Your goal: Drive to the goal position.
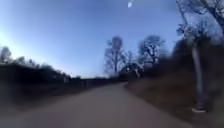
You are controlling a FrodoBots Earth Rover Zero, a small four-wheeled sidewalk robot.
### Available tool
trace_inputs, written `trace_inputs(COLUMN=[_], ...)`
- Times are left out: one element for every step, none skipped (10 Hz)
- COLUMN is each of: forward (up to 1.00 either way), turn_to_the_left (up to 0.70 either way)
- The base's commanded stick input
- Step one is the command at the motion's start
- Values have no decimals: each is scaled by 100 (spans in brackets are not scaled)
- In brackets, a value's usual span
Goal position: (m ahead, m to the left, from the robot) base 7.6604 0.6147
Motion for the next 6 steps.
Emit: trace_inputs(forward=[100, 100, 100, 100, 100, 100], turn_to_the_left=[0, 0, 0, 0, 0, 0])
